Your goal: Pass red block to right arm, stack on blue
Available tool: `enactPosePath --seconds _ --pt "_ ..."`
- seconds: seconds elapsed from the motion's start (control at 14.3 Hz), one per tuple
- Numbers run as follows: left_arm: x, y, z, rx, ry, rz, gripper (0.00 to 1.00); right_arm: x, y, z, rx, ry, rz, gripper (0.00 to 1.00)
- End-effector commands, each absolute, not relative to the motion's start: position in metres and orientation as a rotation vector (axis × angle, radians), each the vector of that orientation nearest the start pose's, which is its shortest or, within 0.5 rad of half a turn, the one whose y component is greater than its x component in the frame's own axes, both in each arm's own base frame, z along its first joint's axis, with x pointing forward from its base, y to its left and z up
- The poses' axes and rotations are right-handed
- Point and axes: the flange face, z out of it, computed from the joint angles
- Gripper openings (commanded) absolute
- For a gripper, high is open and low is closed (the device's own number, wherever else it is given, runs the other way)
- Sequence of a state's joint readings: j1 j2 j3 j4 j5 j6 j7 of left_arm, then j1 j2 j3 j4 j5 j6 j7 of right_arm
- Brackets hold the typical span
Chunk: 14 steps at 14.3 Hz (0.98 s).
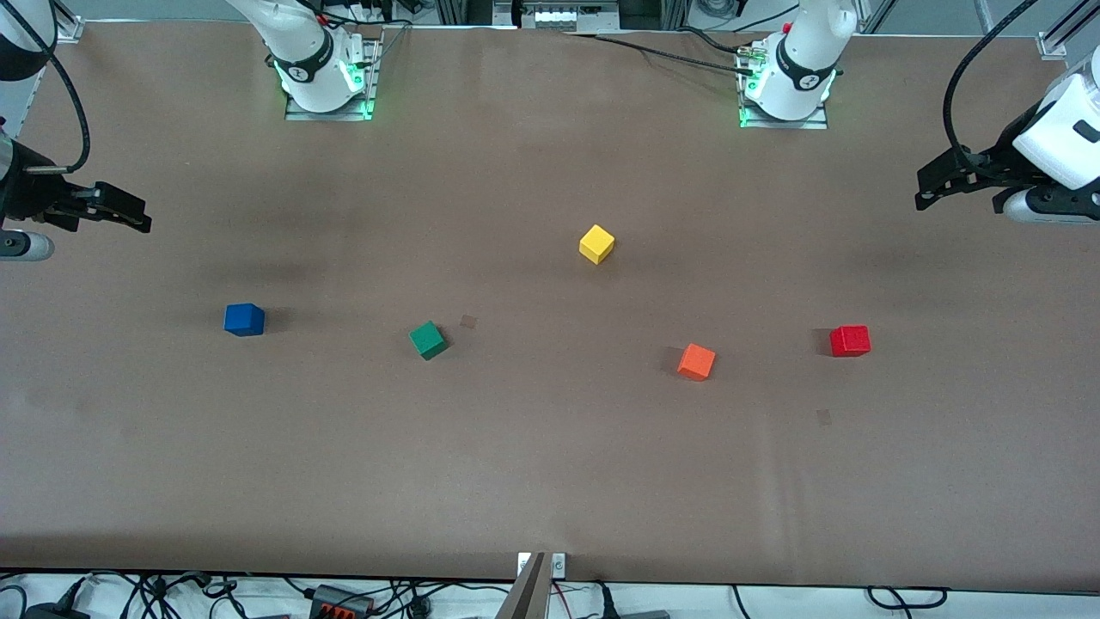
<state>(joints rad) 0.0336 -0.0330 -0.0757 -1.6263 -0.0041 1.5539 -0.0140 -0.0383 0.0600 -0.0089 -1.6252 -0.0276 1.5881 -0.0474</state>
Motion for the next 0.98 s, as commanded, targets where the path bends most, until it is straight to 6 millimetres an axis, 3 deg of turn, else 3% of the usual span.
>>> enactPosePath --seconds 0.0,0.77,0.91 --pt "0.543 -0.024 0.621 -3.121 0.057 0.069 1.00 0.567 -0.031 0.570 -3.160 0.015 0.157 1.00" --pt "0.541 -0.024 0.618 -3.120 0.035 0.109 1.00 0.573 -0.038 0.571 -3.123 0.045 0.080 1.00" --pt "0.543 -0.022 0.601 -3.115 0.033 0.211 1.00 0.574 -0.041 0.568 -3.115 0.051 0.079 1.00"
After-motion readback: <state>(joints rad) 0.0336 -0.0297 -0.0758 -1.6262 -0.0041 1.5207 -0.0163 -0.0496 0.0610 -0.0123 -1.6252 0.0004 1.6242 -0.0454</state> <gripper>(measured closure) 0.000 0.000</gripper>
